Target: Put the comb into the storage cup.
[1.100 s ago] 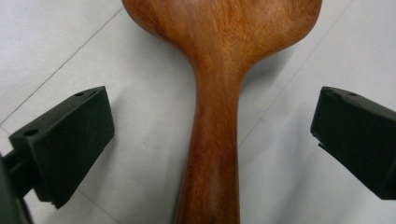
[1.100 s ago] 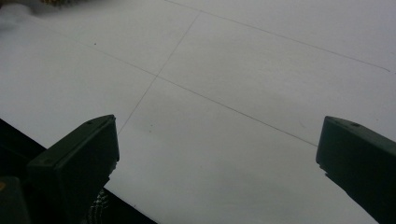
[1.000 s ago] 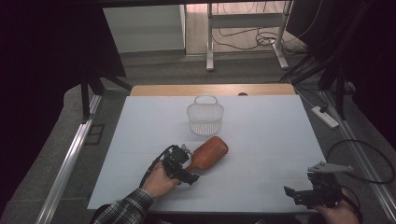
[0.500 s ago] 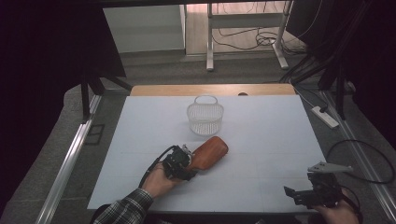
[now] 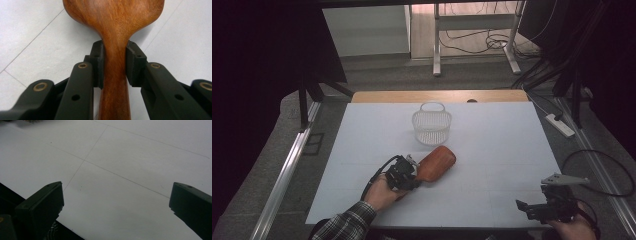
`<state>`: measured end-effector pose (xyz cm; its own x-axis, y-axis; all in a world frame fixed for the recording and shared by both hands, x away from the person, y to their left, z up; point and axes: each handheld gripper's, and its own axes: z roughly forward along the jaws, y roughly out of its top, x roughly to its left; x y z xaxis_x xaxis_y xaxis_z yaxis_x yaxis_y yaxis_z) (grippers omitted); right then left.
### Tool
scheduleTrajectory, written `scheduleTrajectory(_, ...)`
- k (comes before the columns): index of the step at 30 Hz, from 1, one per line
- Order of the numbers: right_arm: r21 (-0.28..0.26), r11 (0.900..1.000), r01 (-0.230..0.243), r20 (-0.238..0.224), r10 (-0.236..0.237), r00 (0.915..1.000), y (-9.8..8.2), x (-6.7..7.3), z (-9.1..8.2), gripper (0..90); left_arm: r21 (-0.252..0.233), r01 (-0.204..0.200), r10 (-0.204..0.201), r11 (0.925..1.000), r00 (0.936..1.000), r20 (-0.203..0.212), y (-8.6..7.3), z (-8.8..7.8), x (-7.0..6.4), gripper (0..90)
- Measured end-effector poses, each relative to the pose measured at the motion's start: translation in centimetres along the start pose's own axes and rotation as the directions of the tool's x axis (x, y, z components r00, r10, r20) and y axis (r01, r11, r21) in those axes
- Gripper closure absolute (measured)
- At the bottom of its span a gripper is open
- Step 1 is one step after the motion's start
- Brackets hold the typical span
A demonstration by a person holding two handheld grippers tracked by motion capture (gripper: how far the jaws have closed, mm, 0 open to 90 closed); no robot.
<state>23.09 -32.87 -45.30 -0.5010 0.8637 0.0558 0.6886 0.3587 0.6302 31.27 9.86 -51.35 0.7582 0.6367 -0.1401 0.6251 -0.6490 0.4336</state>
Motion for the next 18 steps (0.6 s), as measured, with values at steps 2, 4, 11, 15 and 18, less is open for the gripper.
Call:
scheduleTrajectory(2, -0.001, 1.000, 0.001, 0.000, -0.001, 1.0000, 0.00, 0.00, -0.01, 0.0, -0.006, 0.003, -0.003, 1.0000, 1.0000, 0.009, 0.02, -0.07, 0.08, 71.3)
scheduleTrajectory(4, -0.002, 1.000, 0.003, 0.000, -0.003, 1.0000, 0.00, 0.00, 0.00, 0.0, -0.021, 0.011, -0.011, 0.9997, 0.9997, 0.021, 0.01, -0.27, 0.20, 71.4)
scheduleTrajectory(11, -0.002, 1.000, 0.002, -0.002, -0.002, 1.0000, -0.01, 0.00, -0.02, 0.0, -0.052, 0.019, -0.017, 0.9984, 0.9988, 0.045, 0.01, -0.73, 0.46, 71.6)
scheduleTrajectory(15, -0.001, 1.000, 0.003, -0.002, -0.003, 1.0000, -0.01, 0.00, -0.03, 0.0, -0.060, 0.009, -0.006, 0.9982, 0.9993, 0.038, 0.04, -0.87, 0.43, 71.6)
scheduleTrajectory(18, -0.001, 1.000, 0.005, -0.003, -0.005, 1.0000, -0.01, 0.00, -0.03, 0.0, -0.062, 0.005, -0.002, 0.9980, 0.9992, 0.040, 0.07, -0.96, 0.43, 71.6)
